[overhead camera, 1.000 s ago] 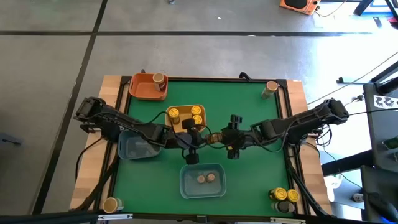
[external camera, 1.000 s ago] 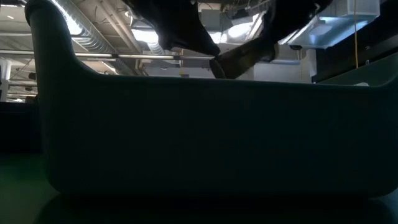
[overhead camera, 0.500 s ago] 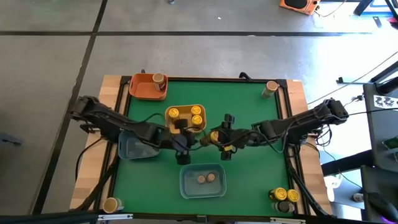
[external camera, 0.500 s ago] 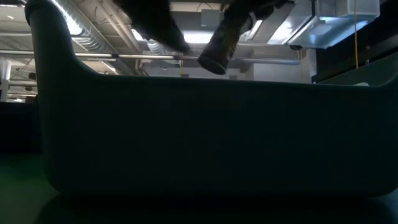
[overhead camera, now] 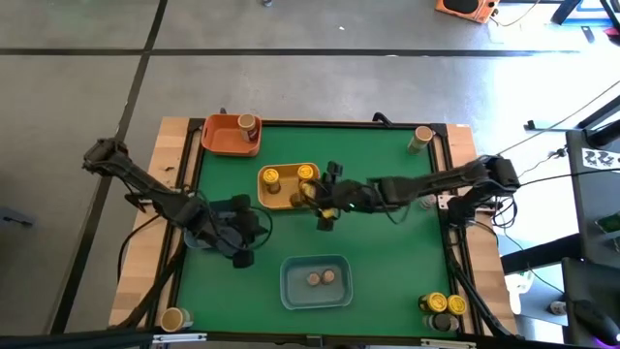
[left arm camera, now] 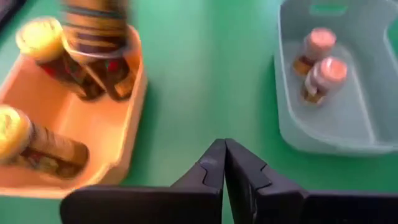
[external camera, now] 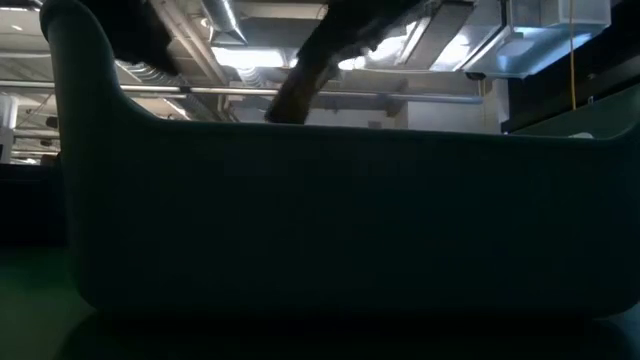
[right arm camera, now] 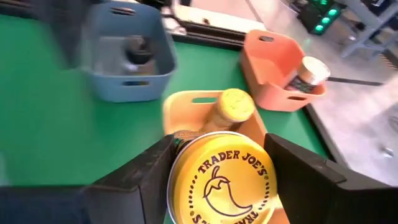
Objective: Sort spices by type
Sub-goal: Put the yellow seasoning bottle into the yellow bin
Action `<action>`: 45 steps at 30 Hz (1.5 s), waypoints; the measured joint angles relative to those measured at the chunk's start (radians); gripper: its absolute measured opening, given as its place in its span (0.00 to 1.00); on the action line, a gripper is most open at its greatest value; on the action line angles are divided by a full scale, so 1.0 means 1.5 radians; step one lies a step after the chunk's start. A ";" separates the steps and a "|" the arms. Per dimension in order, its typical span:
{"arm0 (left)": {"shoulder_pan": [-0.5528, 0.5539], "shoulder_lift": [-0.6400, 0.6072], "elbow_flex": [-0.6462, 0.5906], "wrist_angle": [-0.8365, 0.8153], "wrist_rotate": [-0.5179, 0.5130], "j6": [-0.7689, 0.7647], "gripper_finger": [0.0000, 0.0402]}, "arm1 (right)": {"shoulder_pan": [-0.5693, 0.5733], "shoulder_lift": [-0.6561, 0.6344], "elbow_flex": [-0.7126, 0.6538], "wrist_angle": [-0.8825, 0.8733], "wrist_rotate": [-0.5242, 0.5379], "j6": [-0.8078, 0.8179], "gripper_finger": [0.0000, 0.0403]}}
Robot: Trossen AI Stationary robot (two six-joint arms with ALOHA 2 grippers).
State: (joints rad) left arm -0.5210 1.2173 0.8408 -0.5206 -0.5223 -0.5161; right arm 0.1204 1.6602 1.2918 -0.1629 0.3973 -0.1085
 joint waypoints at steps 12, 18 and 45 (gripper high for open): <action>-0.001 -0.001 -0.064 0.080 -0.002 -0.009 0.02 | -0.110 0.134 0.079 -0.016 -0.074 -0.035 0.59; -0.001 -0.001 -0.064 0.092 -0.003 -0.001 0.02 | -0.126 0.151 0.078 -0.039 -0.073 -0.031 0.59; -0.002 -0.001 -0.063 0.120 -0.002 0.044 0.02 | -0.144 0.200 0.079 0.009 -0.066 -0.018 0.59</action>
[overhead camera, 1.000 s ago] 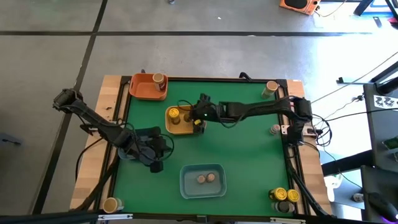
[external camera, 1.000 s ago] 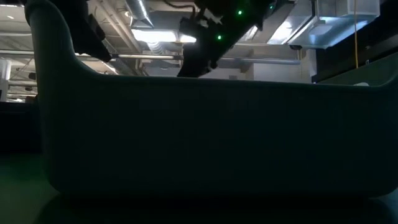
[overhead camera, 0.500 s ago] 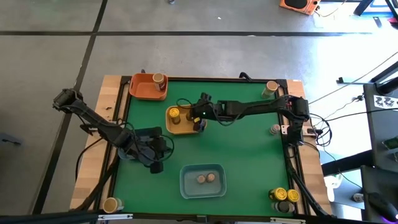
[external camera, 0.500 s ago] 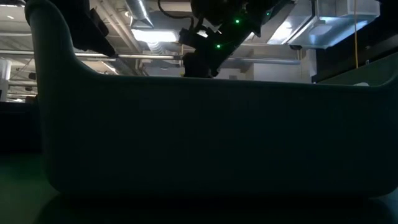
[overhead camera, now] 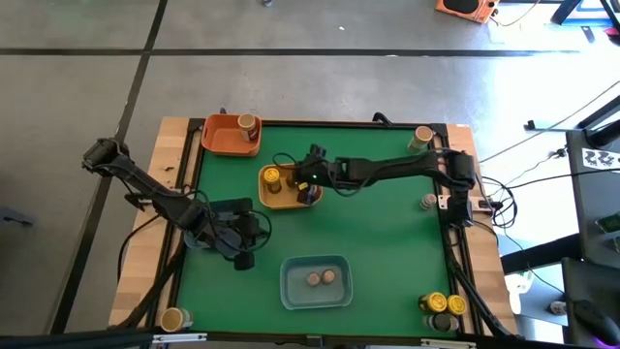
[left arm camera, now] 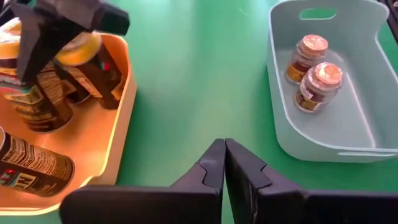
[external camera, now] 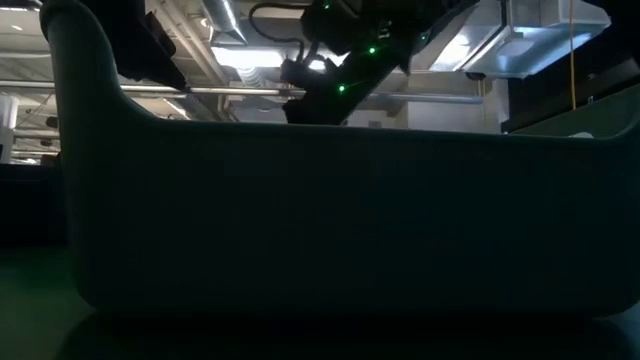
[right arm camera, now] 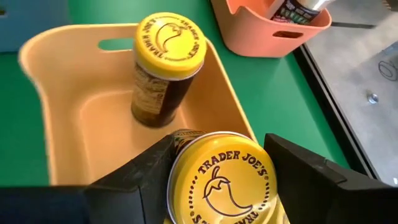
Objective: Sort spices by type
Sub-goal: Put the yellow seasoning bottle into the yellow bin
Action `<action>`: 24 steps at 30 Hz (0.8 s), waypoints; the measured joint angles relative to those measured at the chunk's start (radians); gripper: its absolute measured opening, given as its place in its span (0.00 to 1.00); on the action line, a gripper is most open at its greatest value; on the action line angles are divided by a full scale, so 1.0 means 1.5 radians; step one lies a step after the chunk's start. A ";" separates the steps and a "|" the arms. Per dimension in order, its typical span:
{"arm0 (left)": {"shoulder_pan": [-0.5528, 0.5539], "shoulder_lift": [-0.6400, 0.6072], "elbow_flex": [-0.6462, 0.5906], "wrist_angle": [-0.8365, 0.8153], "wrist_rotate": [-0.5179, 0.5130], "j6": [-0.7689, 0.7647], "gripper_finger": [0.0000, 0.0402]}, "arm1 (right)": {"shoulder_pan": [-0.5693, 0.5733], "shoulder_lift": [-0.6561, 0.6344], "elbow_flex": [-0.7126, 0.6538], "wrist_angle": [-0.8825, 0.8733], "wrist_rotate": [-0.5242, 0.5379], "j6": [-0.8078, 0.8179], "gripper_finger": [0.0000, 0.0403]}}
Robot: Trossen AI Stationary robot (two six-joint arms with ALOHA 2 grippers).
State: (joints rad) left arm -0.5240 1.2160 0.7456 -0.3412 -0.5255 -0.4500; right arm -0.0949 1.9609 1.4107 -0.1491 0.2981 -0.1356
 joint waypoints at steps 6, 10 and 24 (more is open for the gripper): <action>0.000 0.000 0.000 0.009 0.000 0.004 0.02 | 0.001 0.007 0.001 0.000 -0.001 0.004 0.59; 0.000 0.000 0.000 0.012 0.000 0.010 0.02 | 0.001 0.007 0.001 -0.005 -0.002 0.005 0.59; 0.000 0.000 0.000 0.031 0.000 0.025 0.02 | 0.001 0.013 -0.001 -0.021 -0.039 0.017 0.59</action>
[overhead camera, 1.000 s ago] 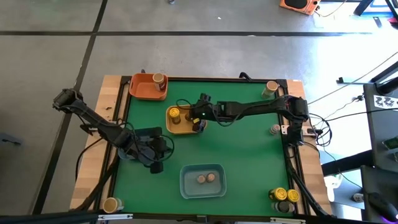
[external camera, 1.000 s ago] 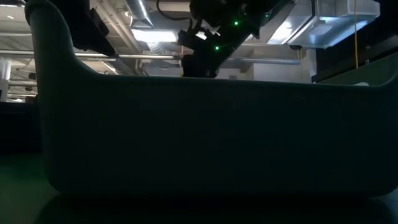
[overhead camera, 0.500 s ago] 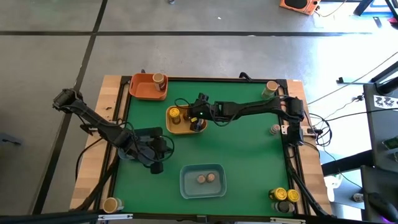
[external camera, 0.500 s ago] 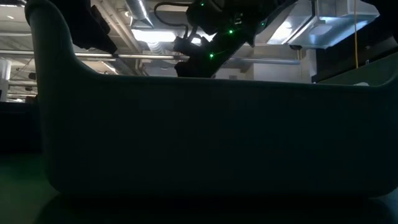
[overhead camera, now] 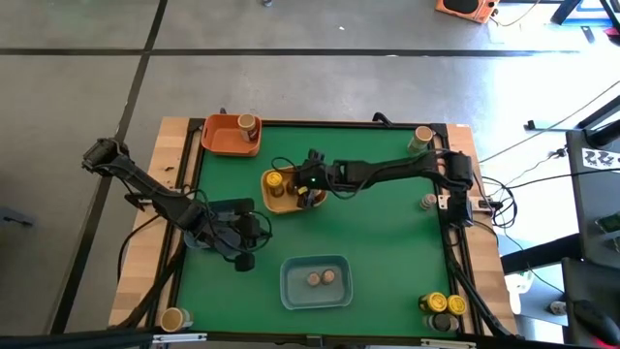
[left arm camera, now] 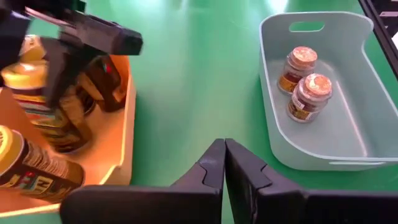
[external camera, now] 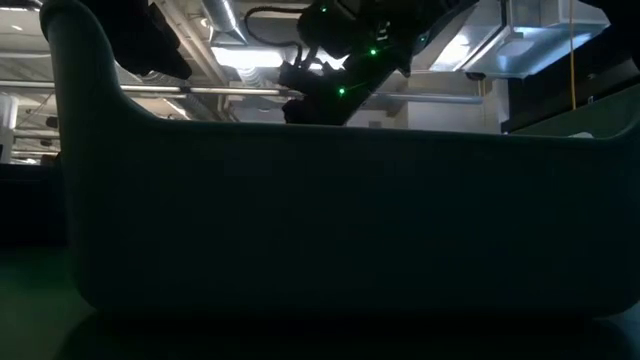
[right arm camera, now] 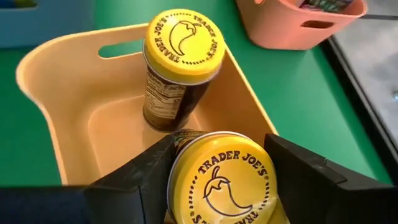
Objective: Sort spices by type
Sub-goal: Put the yellow seasoning bottle into the yellow bin
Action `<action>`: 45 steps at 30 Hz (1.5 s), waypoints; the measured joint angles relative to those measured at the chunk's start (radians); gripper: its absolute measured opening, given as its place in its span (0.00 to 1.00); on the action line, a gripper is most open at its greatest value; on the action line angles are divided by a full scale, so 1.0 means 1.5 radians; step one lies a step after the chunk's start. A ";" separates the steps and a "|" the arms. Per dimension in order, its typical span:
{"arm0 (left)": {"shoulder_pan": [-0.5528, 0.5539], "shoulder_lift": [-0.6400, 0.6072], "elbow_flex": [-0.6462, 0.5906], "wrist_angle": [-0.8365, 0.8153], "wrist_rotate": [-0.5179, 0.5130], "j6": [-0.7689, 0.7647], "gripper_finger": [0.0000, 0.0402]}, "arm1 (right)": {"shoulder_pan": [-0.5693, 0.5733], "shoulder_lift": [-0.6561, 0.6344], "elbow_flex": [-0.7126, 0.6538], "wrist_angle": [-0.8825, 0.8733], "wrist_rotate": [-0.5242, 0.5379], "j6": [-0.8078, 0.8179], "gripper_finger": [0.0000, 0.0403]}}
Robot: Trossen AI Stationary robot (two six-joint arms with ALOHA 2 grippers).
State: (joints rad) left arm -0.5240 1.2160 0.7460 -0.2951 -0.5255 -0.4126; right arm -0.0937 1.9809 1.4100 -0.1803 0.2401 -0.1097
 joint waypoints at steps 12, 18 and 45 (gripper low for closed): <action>0.000 0.000 0.000 -0.001 0.000 -0.003 0.02 | 0.002 0.001 -0.001 -0.008 -0.013 -0.019 0.59; 0.000 0.000 0.000 -0.001 0.000 -0.004 0.02 | 0.001 0.001 -0.001 -0.007 0.002 -0.020 0.61; 0.000 0.000 0.000 -0.003 0.000 0.001 0.02 | 0.063 -0.057 0.133 -0.227 0.048 -0.022 0.84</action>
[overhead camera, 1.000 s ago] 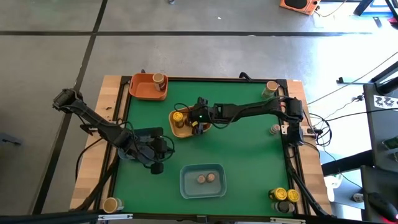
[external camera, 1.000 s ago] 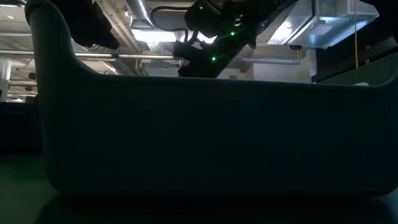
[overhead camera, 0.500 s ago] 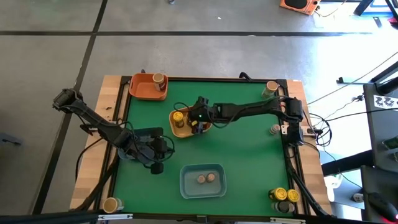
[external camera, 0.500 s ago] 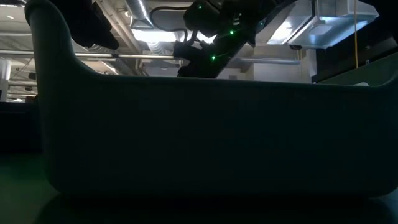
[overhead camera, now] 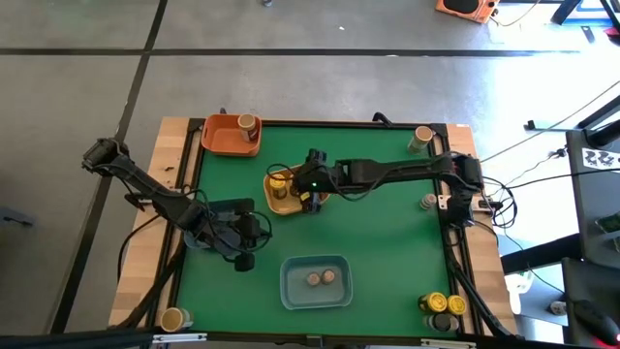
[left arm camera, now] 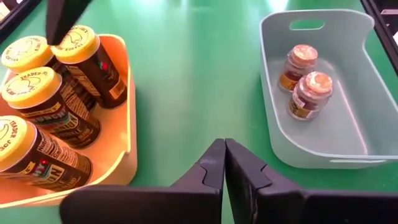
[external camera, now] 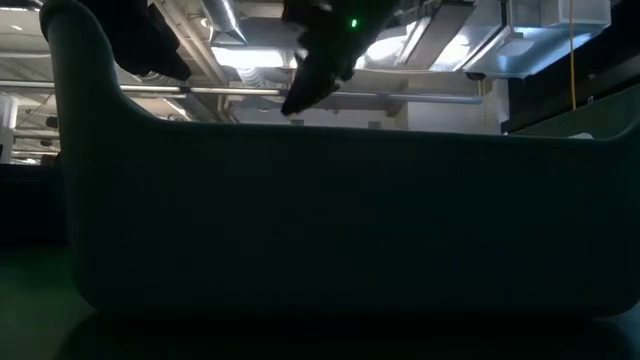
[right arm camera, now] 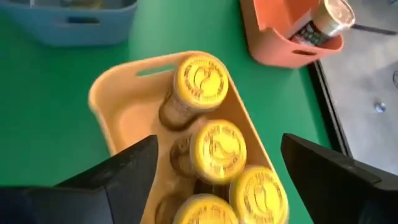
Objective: Sort spices by type
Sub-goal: Put the yellow seasoning bottle into the yellow bin
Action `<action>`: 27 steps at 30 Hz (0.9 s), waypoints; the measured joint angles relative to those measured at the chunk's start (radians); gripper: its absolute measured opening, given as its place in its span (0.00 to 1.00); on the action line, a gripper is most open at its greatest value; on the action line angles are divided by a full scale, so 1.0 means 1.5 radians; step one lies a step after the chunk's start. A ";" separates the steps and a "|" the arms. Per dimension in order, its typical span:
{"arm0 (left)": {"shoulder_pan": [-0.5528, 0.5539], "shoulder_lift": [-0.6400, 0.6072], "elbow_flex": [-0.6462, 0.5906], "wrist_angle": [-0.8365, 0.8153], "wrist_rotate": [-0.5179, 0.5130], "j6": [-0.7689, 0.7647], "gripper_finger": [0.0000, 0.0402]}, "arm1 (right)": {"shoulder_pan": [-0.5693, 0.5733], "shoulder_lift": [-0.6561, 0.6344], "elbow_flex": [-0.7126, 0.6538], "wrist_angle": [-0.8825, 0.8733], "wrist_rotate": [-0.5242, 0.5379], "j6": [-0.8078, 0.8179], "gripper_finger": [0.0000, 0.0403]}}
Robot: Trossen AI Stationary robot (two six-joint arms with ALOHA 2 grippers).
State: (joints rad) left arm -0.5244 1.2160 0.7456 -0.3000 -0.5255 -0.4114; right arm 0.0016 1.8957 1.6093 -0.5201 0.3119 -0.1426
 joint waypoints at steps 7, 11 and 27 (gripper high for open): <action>-0.006 -0.022 0.002 0.003 -0.002 0.013 0.02 | 0.042 -0.078 -0.032 -0.079 0.024 0.036 0.84; -0.003 -0.054 0.007 0.002 -0.005 0.046 0.02 | 0.054 -0.113 -0.075 -0.082 0.016 0.037 0.84; 0.008 -0.103 0.007 0.035 -0.005 0.063 0.04 | 0.103 -0.275 -0.230 -0.173 -0.044 0.151 0.84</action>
State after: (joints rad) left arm -0.5118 1.0618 0.7563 -0.2479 -0.5327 -0.3165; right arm 0.1565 1.4828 1.2644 -0.7801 0.2461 0.0837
